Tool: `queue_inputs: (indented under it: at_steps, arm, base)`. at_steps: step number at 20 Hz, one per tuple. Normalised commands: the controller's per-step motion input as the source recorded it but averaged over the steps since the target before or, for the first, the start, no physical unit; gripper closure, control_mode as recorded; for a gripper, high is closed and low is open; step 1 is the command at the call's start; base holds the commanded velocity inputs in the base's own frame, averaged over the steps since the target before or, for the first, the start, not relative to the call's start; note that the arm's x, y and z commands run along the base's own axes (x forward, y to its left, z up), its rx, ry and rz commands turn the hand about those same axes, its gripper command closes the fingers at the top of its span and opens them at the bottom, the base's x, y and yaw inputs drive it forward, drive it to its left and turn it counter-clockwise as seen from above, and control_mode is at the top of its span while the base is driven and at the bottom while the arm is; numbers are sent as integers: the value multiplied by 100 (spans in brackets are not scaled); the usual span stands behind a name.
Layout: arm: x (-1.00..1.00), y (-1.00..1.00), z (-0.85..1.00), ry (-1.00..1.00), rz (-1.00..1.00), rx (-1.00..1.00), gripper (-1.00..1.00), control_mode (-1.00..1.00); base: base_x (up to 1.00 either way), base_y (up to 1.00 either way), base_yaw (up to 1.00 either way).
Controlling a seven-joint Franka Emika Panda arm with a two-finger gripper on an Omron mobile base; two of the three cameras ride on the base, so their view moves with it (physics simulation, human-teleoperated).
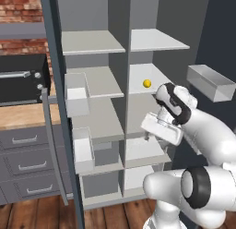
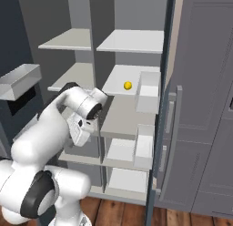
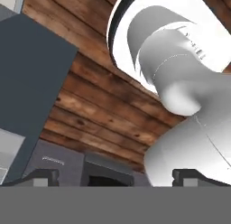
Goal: Retrieve a lemon from the fridge and place it on the cutting board with the fish.
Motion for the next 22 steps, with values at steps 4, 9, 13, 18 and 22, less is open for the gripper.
queue_inputs:
  at_steps: [4, 9, 13, 18, 22]
  arm:
    - [-8, 2, -37, -13, 4, -75, -100, -100]
    - [-32, 0, -12, -38, 15, -50, -100, -100]
    - [-38, -3, 6, -35, 65, -12, -100, -100]
    - [-25, -3, 0, -12, 77, -22, -100, -100]
    - [-2, -16, 25, -2, 56, -10, -100, -100]
  base:
    - [0, 0, 0]
    - [0, 0, 0]
    - [0, 0, 0]
    - [0, 0, 0]
    - [0, 0, 0]
